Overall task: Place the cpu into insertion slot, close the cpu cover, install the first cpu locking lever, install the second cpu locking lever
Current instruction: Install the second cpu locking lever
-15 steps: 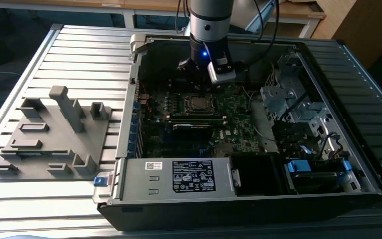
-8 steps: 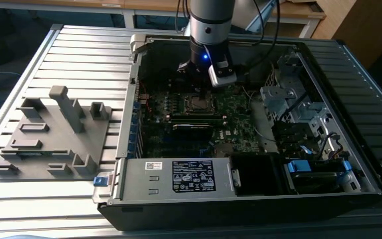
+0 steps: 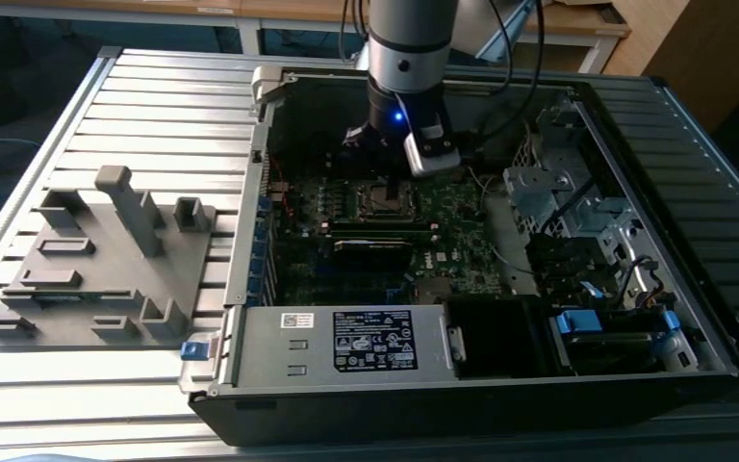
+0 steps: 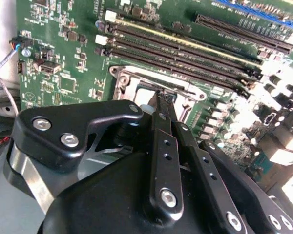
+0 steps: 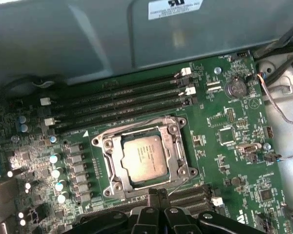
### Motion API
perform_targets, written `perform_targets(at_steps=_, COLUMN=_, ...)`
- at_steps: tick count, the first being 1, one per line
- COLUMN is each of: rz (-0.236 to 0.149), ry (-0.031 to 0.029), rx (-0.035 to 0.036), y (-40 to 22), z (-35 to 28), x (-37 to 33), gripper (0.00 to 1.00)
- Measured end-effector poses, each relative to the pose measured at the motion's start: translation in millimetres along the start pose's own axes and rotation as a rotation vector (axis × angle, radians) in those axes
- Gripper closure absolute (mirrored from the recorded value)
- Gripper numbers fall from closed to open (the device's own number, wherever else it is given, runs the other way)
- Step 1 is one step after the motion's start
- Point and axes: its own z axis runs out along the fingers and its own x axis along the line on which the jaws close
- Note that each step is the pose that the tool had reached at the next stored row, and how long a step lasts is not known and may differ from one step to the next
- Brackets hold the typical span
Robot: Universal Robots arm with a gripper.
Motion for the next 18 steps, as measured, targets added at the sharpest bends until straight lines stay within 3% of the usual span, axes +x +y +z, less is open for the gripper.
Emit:
perform_targets(at_steps=7, rz=-0.010, ry=-0.0009, rx=-0.0006, y=-6.7, z=-0.1, x=-1.6, gripper=0.90)
perform_targets(at_steps=13, rz=-0.051, ry=-0.0028, rx=-0.0031, y=-10.1, z=-0.1, x=-1.5, gripper=0.90)
perform_targets(at_steps=18, rz=-0.062, ry=-0.0052, rx=-0.0043, y=-13.3, z=0.5, x=4.4, gripper=0.90)
